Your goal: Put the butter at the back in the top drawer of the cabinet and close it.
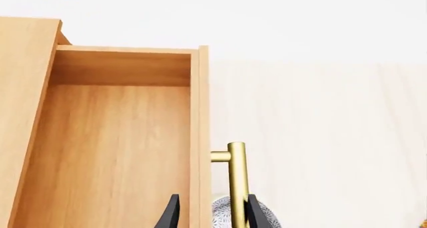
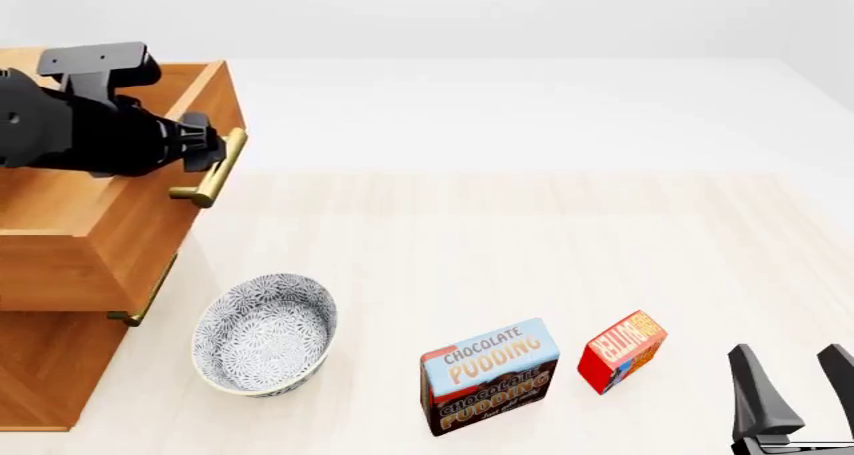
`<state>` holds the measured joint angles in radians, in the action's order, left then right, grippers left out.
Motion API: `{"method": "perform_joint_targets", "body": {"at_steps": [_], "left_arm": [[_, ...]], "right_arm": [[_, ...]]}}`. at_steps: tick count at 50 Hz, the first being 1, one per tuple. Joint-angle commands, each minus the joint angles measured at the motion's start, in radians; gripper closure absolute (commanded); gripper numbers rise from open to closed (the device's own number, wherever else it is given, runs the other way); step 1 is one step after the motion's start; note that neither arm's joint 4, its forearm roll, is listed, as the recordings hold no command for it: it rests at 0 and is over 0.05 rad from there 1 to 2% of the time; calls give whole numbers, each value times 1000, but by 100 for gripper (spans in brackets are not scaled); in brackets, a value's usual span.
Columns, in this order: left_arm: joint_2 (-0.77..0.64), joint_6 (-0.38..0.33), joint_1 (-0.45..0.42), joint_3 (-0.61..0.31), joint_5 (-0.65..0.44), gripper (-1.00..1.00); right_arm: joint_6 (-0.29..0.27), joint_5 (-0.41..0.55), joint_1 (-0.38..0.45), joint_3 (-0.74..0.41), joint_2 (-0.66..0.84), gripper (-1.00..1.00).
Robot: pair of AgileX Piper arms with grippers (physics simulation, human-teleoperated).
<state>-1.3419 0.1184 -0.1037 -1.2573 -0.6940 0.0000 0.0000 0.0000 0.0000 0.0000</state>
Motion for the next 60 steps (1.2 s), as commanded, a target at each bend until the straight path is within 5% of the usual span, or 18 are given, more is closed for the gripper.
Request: {"method": "perform_joint_targets", "body": {"at_steps": [1,60], "left_arm": [[-23,-5,-23,1,6,-100],[-110,0,-65,28,73,-100]], "right_arm": [[0,0,0,0,0,-100],[0,0,0,0,0,-100]]}}
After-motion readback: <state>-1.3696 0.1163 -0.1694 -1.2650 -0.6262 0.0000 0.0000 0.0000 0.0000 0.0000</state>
